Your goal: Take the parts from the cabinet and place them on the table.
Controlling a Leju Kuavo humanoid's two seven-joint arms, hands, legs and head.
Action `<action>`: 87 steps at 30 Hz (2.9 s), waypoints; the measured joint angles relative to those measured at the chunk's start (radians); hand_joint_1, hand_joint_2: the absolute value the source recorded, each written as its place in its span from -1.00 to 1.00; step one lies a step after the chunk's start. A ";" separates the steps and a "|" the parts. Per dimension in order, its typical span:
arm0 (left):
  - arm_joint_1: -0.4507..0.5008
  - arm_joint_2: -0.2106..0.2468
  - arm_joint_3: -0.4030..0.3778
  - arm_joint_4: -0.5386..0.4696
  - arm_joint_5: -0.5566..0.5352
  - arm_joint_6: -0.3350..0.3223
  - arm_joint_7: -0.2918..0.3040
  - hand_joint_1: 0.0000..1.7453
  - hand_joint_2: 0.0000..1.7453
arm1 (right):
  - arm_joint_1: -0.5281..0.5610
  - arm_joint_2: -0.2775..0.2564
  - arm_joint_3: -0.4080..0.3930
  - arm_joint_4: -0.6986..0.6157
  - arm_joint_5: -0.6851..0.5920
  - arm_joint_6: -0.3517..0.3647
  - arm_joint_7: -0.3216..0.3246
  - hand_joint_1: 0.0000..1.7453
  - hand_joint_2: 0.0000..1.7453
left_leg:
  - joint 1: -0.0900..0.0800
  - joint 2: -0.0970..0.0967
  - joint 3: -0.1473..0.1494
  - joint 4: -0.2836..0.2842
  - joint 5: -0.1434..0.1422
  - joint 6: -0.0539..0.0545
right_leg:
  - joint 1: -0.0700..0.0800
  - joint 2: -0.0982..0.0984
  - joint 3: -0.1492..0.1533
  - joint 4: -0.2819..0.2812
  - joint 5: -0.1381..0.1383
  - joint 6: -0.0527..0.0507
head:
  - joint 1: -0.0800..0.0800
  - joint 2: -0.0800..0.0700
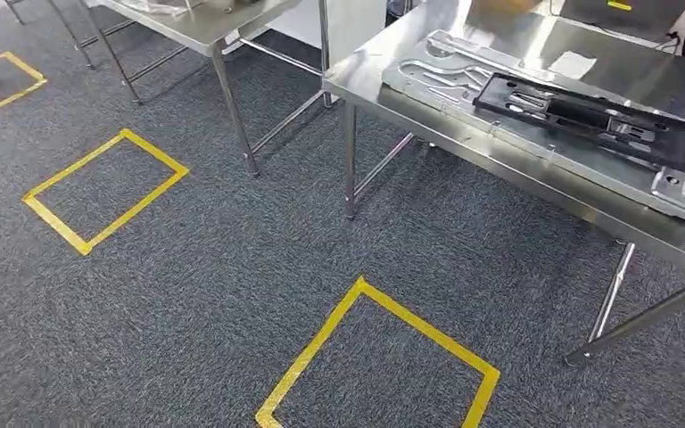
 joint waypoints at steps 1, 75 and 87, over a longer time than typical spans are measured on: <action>-0.003 0.000 -0.001 0.000 0.000 0.000 0.000 -1.00 -1.00 | 0.000 0.000 0.000 0.000 0.000 0.000 0.000 -1.00 -1.00 | -0.008 0.028 0.012 -0.030 -0.023 0.009 | 0.003 -0.008 0.003 0.000 -0.002 0.005 | 0.000 0.000; -0.004 0.003 -0.022 0.014 -0.033 0.002 0.019 -1.00 -1.00 | -0.016 -0.021 -0.077 0.021 0.093 0.027 0.008 -1.00 -1.00 | -0.025 -0.097 -0.027 -0.013 0.004 0.049 | 0.041 0.087 -0.105 0.207 -0.066 -0.020 | 0.028 0.000; -0.009 0.001 -0.022 0.019 -0.035 0.000 0.019 -1.00 -1.00 | -0.013 -0.019 -0.083 0.018 0.100 0.028 0.007 -1.00 -1.00 | -0.012 -0.048 -0.151 0.235 -0.125 0.005 | 0.048 0.053 0.008 -0.056 0.039 -0.066 | 0.019 0.000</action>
